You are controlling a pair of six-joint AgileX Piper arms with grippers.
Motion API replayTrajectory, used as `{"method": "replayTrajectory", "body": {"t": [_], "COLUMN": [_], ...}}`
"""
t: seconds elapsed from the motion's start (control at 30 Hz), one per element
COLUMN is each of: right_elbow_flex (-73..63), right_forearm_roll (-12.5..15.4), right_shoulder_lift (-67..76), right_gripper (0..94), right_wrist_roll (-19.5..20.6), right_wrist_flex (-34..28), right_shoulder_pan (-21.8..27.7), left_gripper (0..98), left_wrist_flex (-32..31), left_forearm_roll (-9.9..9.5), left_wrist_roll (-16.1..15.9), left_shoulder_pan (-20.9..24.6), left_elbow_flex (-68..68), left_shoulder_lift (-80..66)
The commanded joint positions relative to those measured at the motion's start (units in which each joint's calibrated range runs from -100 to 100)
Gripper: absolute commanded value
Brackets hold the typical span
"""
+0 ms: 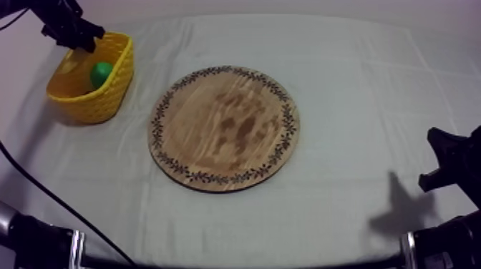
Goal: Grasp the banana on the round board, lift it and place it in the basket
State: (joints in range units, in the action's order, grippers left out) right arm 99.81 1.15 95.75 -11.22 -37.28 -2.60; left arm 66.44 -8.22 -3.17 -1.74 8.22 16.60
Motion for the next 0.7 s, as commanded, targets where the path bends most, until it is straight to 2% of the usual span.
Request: {"method": "replayTrajectory", "body": {"t": [0.0, 0.1, 0.23, 0.37, 0.5, 0.67], "right_elbow_flex": [0.0, 0.0, 0.0, 0.0, 0.0, 0.0], "right_forearm_roll": [0.0, 0.0, 0.0, 0.0, 0.0, 0.0], "right_shoulder_lift": [0.0, 0.0, 0.0, 0.0, 0.0, 0.0], "right_gripper": [0.3, 0.3, 0.3, 0.3, 0.3, 0.3], "right_wrist_roll": [0.0, 0.0, 0.0, 0.0, 0.0, 0.0], "right_wrist_flex": [0.0, 0.0, 0.0, 0.0, 0.0, 0.0], "right_shoulder_pan": [0.0, 0.0, 0.0, 0.0, 0.0, 0.0], "left_gripper": [33.8, 38.6, 52.3, 60.0, 59.9, 53.7], "left_wrist_flex": [0.0, -0.1, 0.2, 0.5, 0.4, -0.3], "left_forearm_roll": [-0.05, -0.49, -1.22, -1.25, -1.17, -1.08], "left_wrist_roll": [0.0, 0.7, 2.0, 1.4, 1.0, 1.4], "left_shoulder_pan": [0.0, 0.0, 0.1, 0.3, 0.3, -0.1], "left_elbow_flex": [0.0, -0.1, -0.2, -0.4, -0.6, -1.0], "left_shoulder_lift": [0.2, 0.4, 0.7, 0.9, 0.9, 0.0]}}
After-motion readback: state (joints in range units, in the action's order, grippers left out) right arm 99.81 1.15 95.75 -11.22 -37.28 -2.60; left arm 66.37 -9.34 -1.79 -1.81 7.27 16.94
